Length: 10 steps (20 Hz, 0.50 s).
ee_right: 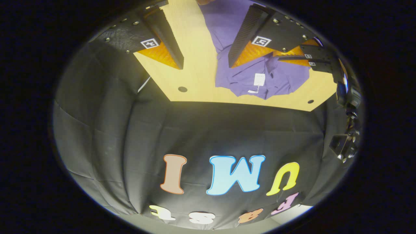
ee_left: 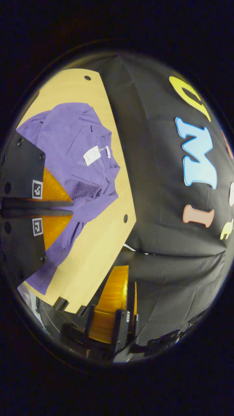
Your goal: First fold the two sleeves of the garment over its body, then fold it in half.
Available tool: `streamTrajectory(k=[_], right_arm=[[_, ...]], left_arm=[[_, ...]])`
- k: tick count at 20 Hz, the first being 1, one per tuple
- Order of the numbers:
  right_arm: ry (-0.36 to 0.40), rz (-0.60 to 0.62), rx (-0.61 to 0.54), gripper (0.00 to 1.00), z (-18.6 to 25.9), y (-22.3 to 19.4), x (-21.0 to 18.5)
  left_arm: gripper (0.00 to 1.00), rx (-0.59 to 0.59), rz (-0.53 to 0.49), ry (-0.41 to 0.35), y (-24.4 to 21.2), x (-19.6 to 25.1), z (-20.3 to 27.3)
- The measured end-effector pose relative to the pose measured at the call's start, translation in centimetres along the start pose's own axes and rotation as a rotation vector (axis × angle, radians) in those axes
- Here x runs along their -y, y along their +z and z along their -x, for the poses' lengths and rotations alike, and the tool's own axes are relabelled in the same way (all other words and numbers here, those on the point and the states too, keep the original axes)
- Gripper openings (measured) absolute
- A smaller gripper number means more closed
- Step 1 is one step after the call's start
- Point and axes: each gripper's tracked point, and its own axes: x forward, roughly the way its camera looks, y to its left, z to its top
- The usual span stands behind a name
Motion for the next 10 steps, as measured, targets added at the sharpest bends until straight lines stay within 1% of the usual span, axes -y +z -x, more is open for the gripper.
streamTrajectory(k=[3,6,7,9,10], right_arm=[[-0.005,-0.026,-0.030,0.88,-0.1,-1.2,0.4],[-0.014,-0.041,-0.043,0.88,-0.1,-2.0,1.3],[-0.014,-0.041,-0.046,0.88,0.0,-2.2,1.7],[-0.012,-0.039,-0.052,0.88,0.2,-2.9,2.3],[-0.004,-0.034,-0.057,0.88,0.3,-3.3,2.5]], left_arm=[[0.07,-0.049,-0.042,-0.003,-2.4,0.8,-1.2],[0.07,-0.079,-0.065,0.034,-3.7,0.7,-2.1],[0.07,-0.085,-0.062,0.048,-4.0,0.5,-2.1],[0.09,-0.085,-0.029,0.048,-4.0,0.5,-2.3],[0.13,-0.084,-0.012,0.056,-4.2,0.5,-2.2]])
